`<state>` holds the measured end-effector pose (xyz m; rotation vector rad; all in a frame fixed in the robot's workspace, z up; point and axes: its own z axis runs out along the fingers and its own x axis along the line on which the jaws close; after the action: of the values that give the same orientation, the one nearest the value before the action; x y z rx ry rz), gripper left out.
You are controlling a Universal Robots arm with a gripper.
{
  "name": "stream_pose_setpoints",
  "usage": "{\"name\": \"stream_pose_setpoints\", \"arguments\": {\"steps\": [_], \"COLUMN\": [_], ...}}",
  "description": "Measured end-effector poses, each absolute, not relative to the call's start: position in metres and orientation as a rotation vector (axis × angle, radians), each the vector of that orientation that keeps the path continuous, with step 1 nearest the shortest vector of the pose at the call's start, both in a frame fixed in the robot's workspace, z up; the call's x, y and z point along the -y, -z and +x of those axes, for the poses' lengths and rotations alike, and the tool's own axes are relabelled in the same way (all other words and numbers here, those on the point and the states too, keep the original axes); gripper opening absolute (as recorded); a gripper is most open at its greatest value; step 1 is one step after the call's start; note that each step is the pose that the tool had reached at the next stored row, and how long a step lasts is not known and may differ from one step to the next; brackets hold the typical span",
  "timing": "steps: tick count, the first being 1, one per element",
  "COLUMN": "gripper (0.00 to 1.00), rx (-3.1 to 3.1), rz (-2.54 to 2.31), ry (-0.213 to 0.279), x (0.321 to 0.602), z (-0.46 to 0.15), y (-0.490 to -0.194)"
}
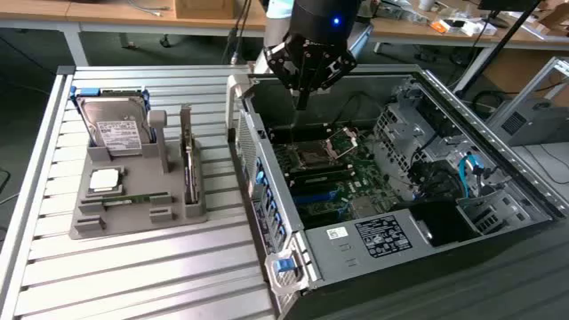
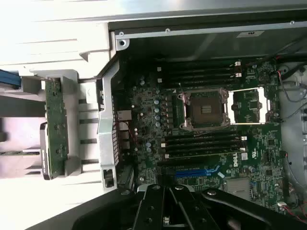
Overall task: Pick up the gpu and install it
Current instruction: 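Reach for the gpu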
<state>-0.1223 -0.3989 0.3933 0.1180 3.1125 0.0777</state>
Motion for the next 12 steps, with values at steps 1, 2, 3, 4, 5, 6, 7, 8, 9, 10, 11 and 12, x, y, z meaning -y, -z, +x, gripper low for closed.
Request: {"name": "stream_pose_setpoints", "arguments": {"steps": [1, 2, 3, 4, 5, 6, 7, 8, 9, 10, 11, 12], "gripper": [0.11, 0.11, 0.11, 0.11, 0.11, 0.11, 0.11, 0.11, 0.11, 0.11, 0.11, 0.11], "rx": [-3.113, -3.112, -3.112, -3.112, -3.112, -3.112, -3.112, -3.113, -3.112, -3.112, -3.113, -3.112], "rz": [0.118, 0.118, 0.118, 0.118, 0.118, 0.118, 0.118, 0.118, 0.118, 0.118, 0.118, 0.118], "ry": [-0.077, -0.078, -0.078, -0.078, -0.078, -0.078, -0.078, -0.078, -0.078, -0.078, -0.078, -0.078], "x": [0.399, 0.399, 0.399, 0.399, 0.399, 0.399, 0.399, 0.399, 0.399, 0.399, 0.399, 0.399], "z": [-0.126, -0.13, -0.131, -0.132, -0.134, -0.136, -0.137, -0.138, -0.139, -0.14, -0.141, -0.142], "y": [-0.393, -0.393, -0.393, -0.393, -0.393, -0.393, -0.393, -0.393, -0.393, -0.393, -0.393, -0.393]}}
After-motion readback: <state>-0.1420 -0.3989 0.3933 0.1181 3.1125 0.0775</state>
